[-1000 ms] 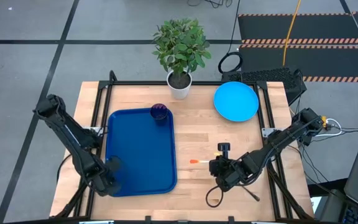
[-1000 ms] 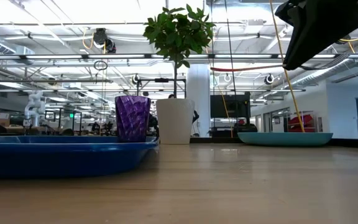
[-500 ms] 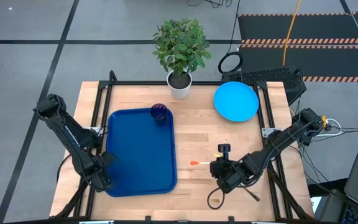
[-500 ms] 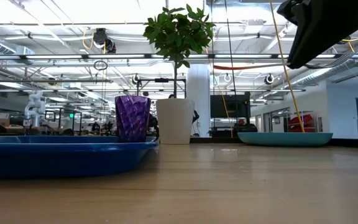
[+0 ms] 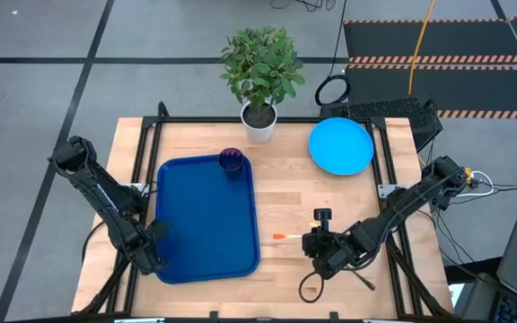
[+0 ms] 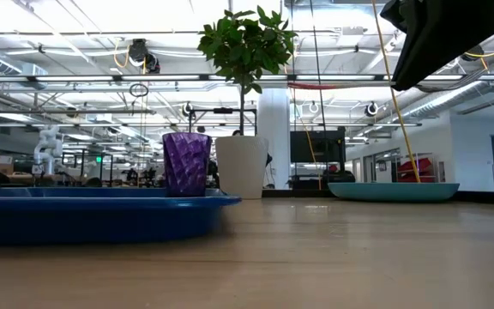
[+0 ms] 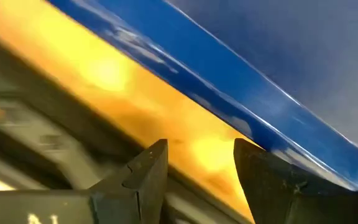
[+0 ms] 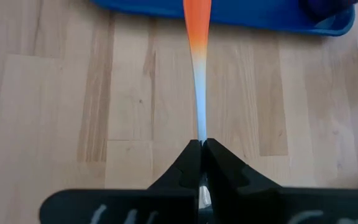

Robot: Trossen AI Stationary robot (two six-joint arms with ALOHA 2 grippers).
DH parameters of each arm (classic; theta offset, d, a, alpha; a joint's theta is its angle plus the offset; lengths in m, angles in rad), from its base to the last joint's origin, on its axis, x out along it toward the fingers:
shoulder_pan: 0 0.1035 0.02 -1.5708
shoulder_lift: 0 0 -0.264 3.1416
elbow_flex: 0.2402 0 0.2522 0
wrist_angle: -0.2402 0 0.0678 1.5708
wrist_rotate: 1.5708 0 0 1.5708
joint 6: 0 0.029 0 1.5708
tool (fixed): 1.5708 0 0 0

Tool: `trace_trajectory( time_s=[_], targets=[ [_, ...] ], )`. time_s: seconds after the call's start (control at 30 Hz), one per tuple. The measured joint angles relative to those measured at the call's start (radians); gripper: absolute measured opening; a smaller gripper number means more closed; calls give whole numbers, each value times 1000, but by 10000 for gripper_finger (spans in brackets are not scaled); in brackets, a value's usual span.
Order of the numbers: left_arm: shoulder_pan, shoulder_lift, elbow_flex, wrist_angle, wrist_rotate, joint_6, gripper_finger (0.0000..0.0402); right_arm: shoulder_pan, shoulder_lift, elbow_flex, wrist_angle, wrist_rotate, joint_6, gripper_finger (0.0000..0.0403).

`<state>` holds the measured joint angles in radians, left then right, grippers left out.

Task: Pick and place plate/cup/fork/spoon on tray
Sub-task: Put the orange fork on the blue tray

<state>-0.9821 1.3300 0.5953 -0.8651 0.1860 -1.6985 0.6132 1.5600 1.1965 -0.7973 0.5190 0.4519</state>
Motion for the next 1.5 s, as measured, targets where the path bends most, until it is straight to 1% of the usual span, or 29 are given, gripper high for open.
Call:
trace_trajectory(
  time_s=[0.17,0.27,0.4,0.47,0.5,0.57,0.67,0.77,0.87,1.17,1.4,1.5],
  targets=[
    [0,60,4,106,-19,70,157,0,0,0,1,0,0,0],
    [6,97,22,116,-24,105,131,0,0,0,1,0,0,0],
    [29,111,55,97,-32,186,102,0,0,0,1,0,0,0],
    [45,113,73,120,-67,236,94,0,0,0,0,0,0,0],
    [55,113,85,150,-98,267,92,0,0,0,1,0,0,0],
    [75,112,99,168,-123,334,91,-1,0,0,1,0,0,0],
    [94,113,97,191,-132,433,90,-1,0,0,1,0,1,0],
    [125,112,102,215,-169,512,90,-1,0,0,0,0,5,0],
    [154,112,99,238,-175,596,90,-1,0,0,0,-1,8,0],
    [251,112,100,315,-254,862,90,-1,0,0,0,-4,8,0],
    [322,148,100,496,-288,1070,90,-1,0,0,-1,-4,8,0],
    [345,172,100,557,-292,1123,90,-1,0,0,-4,-4,14,0]
  ],
)
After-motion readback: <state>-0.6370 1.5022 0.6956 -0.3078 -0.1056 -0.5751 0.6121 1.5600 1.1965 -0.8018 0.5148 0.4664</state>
